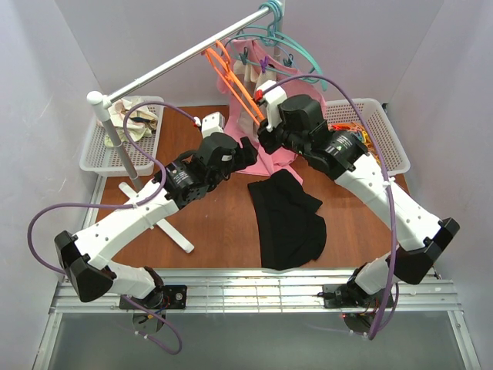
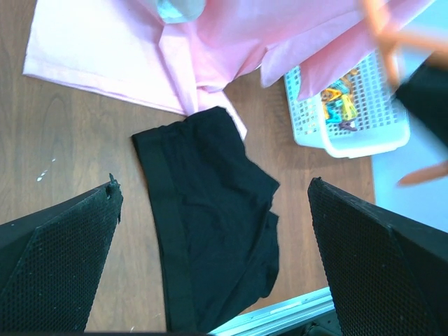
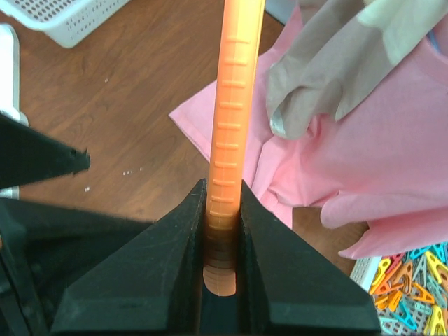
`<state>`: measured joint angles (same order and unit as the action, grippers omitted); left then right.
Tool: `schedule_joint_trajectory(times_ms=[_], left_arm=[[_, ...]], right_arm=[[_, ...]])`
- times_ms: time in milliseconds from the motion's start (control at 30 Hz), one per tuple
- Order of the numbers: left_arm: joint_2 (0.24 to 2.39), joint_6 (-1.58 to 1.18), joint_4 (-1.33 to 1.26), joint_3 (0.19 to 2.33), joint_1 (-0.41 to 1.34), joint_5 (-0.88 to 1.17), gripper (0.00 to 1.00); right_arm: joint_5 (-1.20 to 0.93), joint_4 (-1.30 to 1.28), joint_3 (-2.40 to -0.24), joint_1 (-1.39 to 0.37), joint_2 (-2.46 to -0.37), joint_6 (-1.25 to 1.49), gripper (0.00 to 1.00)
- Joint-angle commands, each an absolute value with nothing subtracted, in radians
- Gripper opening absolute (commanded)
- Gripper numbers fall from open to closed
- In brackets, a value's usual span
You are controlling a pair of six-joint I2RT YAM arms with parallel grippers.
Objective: Clip the underwear to the hanger
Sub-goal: Pick up the hanger from the clothesline.
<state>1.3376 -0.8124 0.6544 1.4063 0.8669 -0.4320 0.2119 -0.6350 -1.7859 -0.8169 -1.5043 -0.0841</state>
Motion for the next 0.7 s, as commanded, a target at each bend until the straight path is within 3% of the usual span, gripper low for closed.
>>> schedule_joint_trajectory(times_ms=[0,667], left_arm=[[1.339,-0.827,0.617,1.457,0.865,-0.459,0.97],[1.356,-0.94,0.397,1.463,0.865,-0.486,0.96]], right_arm=[[0.236,-0.58,-1.727,-0.825,-1.431,-0.071,0.01],[0.235,-0.571,-1.374,-0.867,-1.246,-0.04,0.01]])
